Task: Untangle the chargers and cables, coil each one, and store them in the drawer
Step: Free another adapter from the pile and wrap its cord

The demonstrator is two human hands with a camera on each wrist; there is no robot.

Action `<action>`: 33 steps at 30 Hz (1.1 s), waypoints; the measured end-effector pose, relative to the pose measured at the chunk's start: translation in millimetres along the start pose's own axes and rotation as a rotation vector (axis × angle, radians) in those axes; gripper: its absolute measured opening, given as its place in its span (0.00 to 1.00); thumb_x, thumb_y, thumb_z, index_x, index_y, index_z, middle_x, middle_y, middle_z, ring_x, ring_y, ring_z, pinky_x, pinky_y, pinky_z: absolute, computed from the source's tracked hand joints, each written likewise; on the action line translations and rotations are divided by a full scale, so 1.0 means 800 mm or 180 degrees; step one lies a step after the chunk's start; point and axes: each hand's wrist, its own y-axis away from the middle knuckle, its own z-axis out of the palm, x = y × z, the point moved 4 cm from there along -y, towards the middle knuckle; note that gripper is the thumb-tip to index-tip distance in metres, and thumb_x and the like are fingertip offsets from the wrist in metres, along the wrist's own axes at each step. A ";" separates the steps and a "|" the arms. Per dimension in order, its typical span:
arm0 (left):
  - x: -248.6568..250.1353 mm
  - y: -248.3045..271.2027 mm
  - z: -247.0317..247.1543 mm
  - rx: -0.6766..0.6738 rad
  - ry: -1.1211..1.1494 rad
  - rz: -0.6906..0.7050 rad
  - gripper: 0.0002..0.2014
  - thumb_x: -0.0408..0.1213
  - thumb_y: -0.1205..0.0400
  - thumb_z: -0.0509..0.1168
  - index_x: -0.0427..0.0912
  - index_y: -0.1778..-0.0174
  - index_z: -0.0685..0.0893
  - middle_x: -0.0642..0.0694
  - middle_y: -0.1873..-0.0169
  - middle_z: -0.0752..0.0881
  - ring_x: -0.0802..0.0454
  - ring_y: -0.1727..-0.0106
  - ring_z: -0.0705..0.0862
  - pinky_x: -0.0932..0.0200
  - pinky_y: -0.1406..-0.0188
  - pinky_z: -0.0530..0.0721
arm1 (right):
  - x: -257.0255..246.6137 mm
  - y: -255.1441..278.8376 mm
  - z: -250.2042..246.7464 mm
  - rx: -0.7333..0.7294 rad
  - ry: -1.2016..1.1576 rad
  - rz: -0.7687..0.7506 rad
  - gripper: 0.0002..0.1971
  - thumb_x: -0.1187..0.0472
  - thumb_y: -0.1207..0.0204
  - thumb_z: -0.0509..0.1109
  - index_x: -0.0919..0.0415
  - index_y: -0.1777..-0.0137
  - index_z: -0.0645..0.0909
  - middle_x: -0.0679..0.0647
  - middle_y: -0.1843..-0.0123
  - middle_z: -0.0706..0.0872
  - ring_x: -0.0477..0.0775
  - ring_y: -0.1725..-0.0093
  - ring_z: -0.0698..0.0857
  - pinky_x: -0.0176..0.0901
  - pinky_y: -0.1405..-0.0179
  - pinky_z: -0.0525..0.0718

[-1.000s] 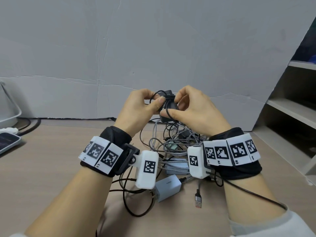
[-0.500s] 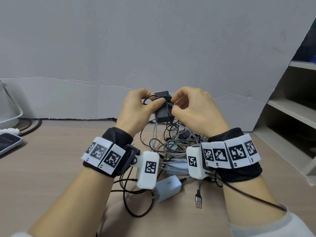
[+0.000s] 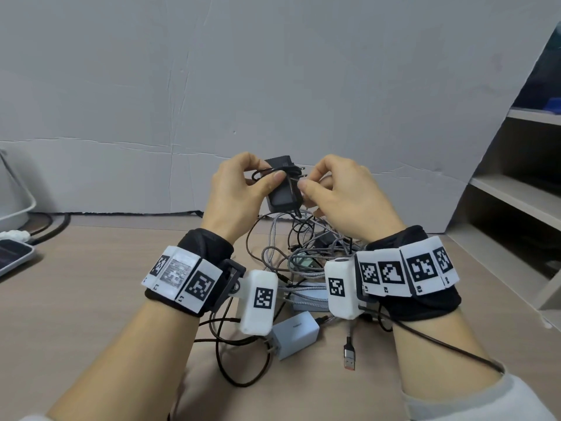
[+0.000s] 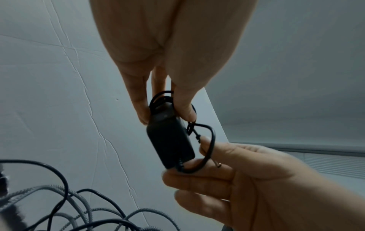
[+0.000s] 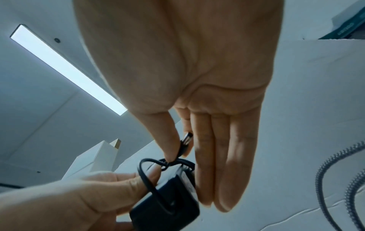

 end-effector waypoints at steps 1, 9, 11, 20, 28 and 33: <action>0.000 0.000 -0.001 0.0050 -0.0033 -0.0003 0.10 0.45 0.20 0.76 0.49 0.51 0.81 0.50 0.51 0.90 0.44 0.54 0.90 0.41 0.50 0.88 | 0.001 0.000 -0.002 0.0068 -0.0167 0.0046 0.08 0.51 0.18 0.70 0.51 0.56 0.77 0.50 0.64 0.92 0.52 0.58 0.91 0.60 0.52 0.90; 0.010 0.012 0.015 -0.0689 0.0129 -0.0223 0.20 0.50 0.19 0.73 0.49 0.33 0.80 0.52 0.43 0.86 0.49 0.55 0.92 0.42 0.46 0.91 | 0.004 -0.003 -0.017 0.0636 -0.0698 0.0101 0.03 0.50 0.15 0.63 0.45 0.50 0.72 0.50 0.60 0.93 0.53 0.54 0.92 0.62 0.51 0.90; 0.012 0.014 0.017 -0.0823 0.0679 -0.0541 0.22 0.56 0.17 0.69 0.45 0.35 0.82 0.47 0.45 0.89 0.48 0.53 0.92 0.44 0.47 0.91 | 0.001 -0.001 -0.020 0.0624 -0.0656 0.0045 0.04 0.53 0.14 0.64 0.45 0.50 0.72 0.50 0.61 0.93 0.52 0.55 0.92 0.59 0.51 0.90; -0.005 0.011 0.023 -0.1384 0.1012 -0.0628 0.14 0.40 0.11 0.63 0.41 0.31 0.82 0.45 0.42 0.91 0.47 0.42 0.90 0.48 0.41 0.88 | -0.004 0.002 -0.024 0.0531 -0.0762 -0.0032 0.03 0.57 0.13 0.66 0.52 0.49 0.75 0.56 0.49 0.86 0.56 0.53 0.91 0.36 0.70 0.86; -0.006 0.012 0.017 -0.1785 0.0572 -0.0409 0.18 0.28 0.14 0.66 0.41 0.27 0.80 0.40 0.41 0.90 0.38 0.42 0.89 0.51 0.44 0.90 | 0.006 -0.002 -0.017 0.0539 -0.0554 0.0098 0.09 0.50 0.13 0.65 0.55 0.47 0.74 0.51 0.49 0.85 0.52 0.59 0.92 0.58 0.59 0.92; 0.011 0.020 0.020 -0.2081 0.0349 -0.0084 0.16 0.26 0.15 0.68 0.42 0.32 0.81 0.45 0.49 0.90 0.47 0.51 0.90 0.59 0.49 0.88 | 0.005 -0.003 -0.007 0.0329 -0.0174 0.0087 0.14 0.46 0.13 0.62 0.57 0.46 0.75 0.54 0.51 0.85 0.60 0.47 0.86 0.60 0.48 0.85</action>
